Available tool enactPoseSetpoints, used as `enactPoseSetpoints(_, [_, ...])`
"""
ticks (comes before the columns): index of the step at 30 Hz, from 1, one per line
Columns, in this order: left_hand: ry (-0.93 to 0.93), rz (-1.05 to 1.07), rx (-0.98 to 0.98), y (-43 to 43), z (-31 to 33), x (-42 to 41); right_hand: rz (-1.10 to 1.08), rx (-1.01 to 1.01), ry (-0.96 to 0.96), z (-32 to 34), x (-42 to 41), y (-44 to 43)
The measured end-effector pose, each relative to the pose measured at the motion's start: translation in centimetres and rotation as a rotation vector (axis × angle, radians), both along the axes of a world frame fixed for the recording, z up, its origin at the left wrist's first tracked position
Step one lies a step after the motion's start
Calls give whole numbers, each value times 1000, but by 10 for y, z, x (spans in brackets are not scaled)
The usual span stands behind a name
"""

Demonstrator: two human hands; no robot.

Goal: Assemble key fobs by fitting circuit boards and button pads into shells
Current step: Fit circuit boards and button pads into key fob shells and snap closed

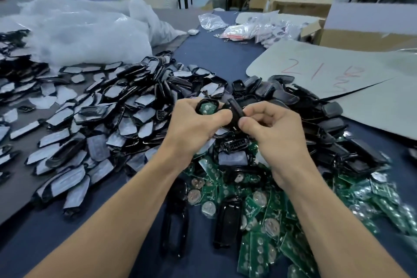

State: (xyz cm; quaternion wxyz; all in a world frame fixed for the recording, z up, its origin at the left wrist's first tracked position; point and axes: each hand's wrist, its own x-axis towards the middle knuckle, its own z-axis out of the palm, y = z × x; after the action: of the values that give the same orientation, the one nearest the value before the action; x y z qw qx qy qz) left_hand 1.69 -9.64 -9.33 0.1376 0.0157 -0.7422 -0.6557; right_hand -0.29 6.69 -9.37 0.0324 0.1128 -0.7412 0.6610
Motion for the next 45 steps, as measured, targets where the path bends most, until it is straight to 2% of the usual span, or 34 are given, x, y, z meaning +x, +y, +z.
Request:
enactPoseSetpoints(2, [-9, 1, 13, 1, 1, -2, -63, 39, 25, -1, 1, -2])
enactPoseSetpoints(5, [-17, 89, 24, 6, 2, -2, -231, 293, 228, -2, 11, -8])
enactPoseSetpoints(8, [-30, 124, 35, 8, 3, 0, -155, 436, 356, -1, 19, -14])
enactPoseSetpoints(11, [-60, 68, 76, 9, 5, 2, -83, 500, 376, -6, 21, -17])
enactPoseSetpoints(13, [-60, 24, 100, 10, 4, 3, -94, 457, 350, -8, 20, -17])
enactPoseSetpoints(15, [-24, 2, 91, 10, 5, 4, -59, 328, 249, -8, 18, -15])
enactPoseSetpoints(21, [-46, 2, 234, 12, 9, 3, 288, -465, -357, -7, 2, -2])
enactPoseSetpoints(24, [16, 139, 78, 13, 6, 2, 407, -638, -509, -8, -4, 2])
enactPoseSetpoints(27, [128, 245, -198, 14, 4, 4, 427, -653, -543, -9, -6, 4])
enactPoseSetpoints(30, [148, 287, -414, 14, 3, 4, 425, -638, -535, -11, -6, 4])
enactPoseSetpoints(37, [85, 199, -254, 17, 3, 2, 319, -580, -446, -12, -2, -2])
enactPoseSetpoints(39, [60, 247, -222, 20, 3, 2, 291, -552, -426, -12, 0, -3])
enactPoseSetpoints(42, [53, 377, -279, 22, 4, 4, 254, -501, -373, -12, 3, -5])
enactPoseSetpoints(45, [75, 400, -256, 23, 1, 4, 240, -450, -318, -11, 5, -7])
